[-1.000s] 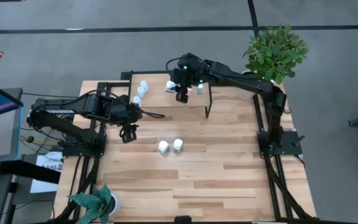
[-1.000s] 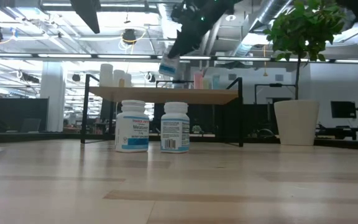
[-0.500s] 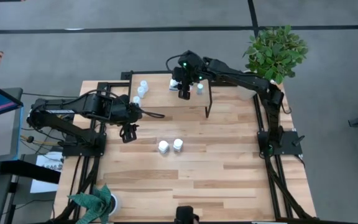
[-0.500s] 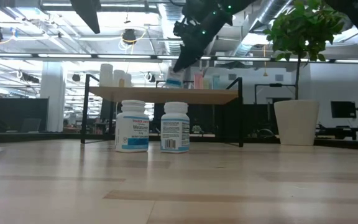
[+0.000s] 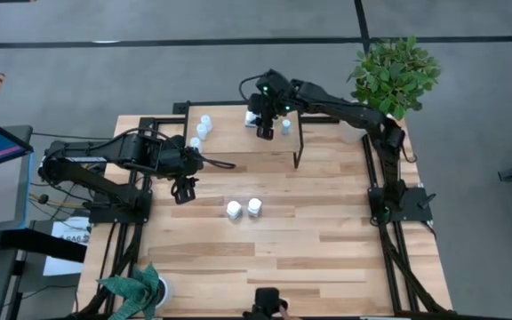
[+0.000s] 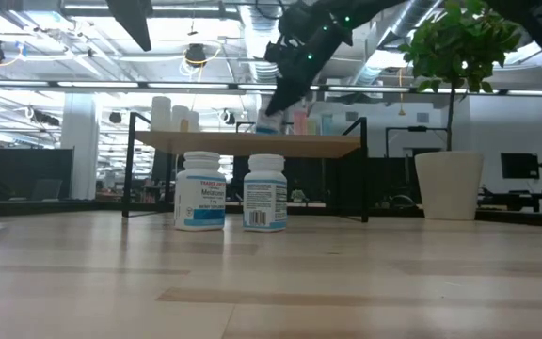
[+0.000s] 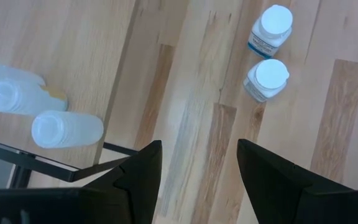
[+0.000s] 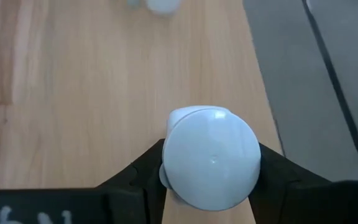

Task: Pick and place medicine bottles onto shelf by color
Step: Put the top white pill bottle on the shelf, then put the right white pill bottle on the shelf

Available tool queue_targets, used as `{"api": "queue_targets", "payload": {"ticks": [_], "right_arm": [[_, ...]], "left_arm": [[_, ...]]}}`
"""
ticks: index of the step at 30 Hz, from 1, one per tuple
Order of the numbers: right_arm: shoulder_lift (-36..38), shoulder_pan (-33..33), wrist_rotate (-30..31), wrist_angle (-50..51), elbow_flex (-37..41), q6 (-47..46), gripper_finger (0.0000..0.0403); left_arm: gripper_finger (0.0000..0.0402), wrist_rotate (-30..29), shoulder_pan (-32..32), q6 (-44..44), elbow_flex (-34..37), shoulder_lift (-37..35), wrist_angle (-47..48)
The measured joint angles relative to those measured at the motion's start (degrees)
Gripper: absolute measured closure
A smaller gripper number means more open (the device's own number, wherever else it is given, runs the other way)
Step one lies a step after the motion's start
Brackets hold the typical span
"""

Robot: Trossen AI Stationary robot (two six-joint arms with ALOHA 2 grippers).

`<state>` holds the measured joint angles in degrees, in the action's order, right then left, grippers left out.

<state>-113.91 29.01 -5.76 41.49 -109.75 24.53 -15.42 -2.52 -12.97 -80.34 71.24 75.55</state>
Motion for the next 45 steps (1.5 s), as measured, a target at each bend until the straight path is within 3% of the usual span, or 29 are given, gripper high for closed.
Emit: {"api": "queue_targets", "payload": {"ticks": [25, 32, 36, 45], "right_arm": [[-0.71, -0.1, 0.24, -3.97, -0.18, -0.7, 0.0153], [-0.77, -1.16, 0.27, -3.19, -5.94, -0.67, 0.0153], [-0.69, -2.71, 0.24, 4.5, -13.57, -1.13, 0.0152], [-0.58, -9.86, -0.17, 31.98, -25.38, -14.21, 0.0164]], "left_arm": [[0.0205, 0.01, 0.0, -0.09, 0.0, 0.02, 0.01], [0.0205, 0.02, 0.0, -0.09, 0.0, 0.02, 0.02], [0.0205, 0.02, 0.0, -0.09, 0.0, 0.02, 0.02], [0.0205, 0.02, 0.0, -0.18, 0.0, 0.02, 0.02]]}}
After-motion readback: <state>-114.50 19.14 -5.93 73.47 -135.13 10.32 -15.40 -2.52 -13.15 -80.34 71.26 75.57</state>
